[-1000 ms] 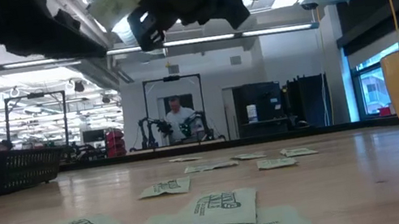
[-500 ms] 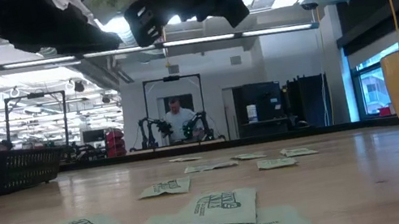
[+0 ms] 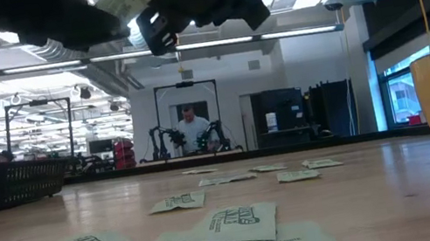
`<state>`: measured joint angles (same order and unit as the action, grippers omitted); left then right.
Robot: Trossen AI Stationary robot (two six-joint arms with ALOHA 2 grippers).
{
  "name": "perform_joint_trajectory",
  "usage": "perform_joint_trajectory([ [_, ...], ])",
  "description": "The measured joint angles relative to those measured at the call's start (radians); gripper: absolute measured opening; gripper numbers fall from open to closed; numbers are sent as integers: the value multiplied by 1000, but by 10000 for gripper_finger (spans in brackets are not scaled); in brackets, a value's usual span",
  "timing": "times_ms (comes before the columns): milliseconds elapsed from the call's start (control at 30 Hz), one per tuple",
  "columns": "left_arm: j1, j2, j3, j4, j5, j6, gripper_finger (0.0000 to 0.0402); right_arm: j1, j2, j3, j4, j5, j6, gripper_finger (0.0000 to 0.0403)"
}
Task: Pick and place Stevia / Truvia into bins
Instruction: Put the stevia packet into the black bin
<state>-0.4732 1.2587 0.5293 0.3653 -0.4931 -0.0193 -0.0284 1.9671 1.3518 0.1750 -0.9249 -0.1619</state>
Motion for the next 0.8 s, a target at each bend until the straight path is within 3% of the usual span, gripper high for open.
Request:
perform_joint_trajectory([
  [500,0,0,0,21,44,34,11,0,-1,0,-20,0,0,13],
  [800,0,0,0,20,50,34,9,0,-1,0,-20,0,16,30],
])
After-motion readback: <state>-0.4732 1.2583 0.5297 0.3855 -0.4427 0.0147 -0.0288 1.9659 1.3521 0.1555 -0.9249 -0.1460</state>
